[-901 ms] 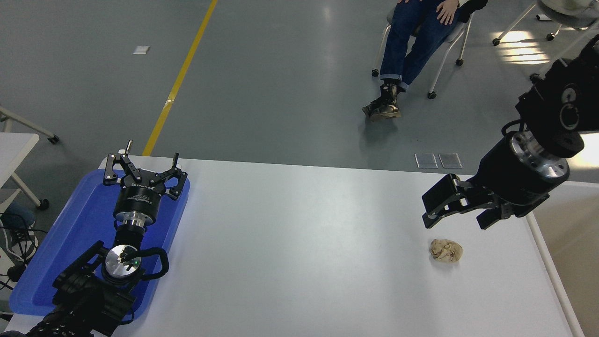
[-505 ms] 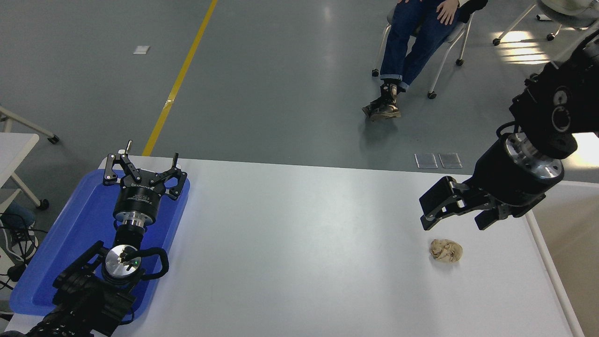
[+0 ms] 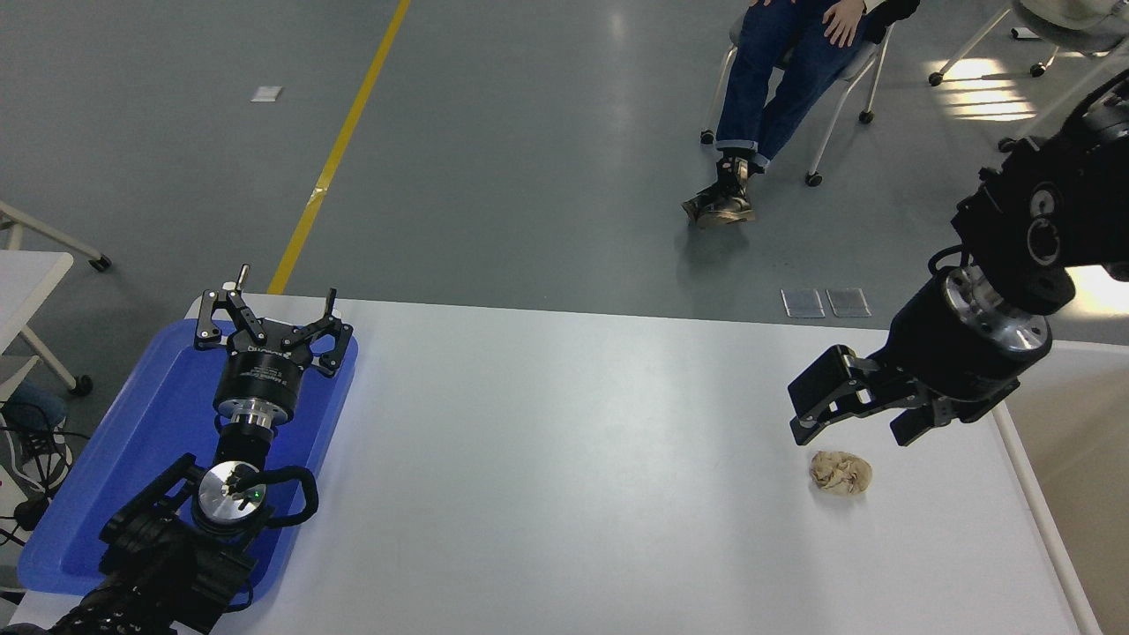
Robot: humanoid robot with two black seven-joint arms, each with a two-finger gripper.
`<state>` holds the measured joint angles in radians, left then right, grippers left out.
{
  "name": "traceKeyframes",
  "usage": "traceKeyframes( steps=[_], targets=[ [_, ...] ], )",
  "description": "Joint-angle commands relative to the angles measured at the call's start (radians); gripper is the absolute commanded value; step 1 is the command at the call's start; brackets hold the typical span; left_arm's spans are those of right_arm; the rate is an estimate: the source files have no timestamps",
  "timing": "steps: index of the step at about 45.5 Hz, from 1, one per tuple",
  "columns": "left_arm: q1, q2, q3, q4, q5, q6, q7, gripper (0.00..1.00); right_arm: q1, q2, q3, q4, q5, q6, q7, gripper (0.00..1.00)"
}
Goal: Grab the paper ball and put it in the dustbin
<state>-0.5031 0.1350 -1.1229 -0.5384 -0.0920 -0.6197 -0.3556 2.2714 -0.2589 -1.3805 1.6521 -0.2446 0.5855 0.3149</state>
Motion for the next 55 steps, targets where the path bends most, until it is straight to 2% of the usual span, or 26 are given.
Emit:
traceKeyframes(
  steps=[1, 14, 34, 55],
  targets=[
    [0.0, 0.0, 0.0, 0.0, 0.0, 0.0, 0.0, 1.0, -0.115, -0.02, 0.009, -0.054, -0.062, -0.099, 0.0, 1.0],
    [0.0, 0.0, 0.0, 0.0, 0.0, 0.0, 0.0, 1.0, -0.329, -0.051, 0.021, -0.241, -0.193, -0.225, 0.0, 1.0],
    [0.0, 0.0, 0.0, -0.002, 0.0, 0.0, 0.0, 1.0, -0.757, -0.042, 0.06, -0.618, -0.193, -0.374, 0.001, 1.0],
    [0.0, 0.0, 0.0, -0.002, 0.001, 0.0, 0.0, 1.0, -0.934, -0.042, 0.132, -0.762, -0.18, -0.481, -0.004, 1.0]
  ],
)
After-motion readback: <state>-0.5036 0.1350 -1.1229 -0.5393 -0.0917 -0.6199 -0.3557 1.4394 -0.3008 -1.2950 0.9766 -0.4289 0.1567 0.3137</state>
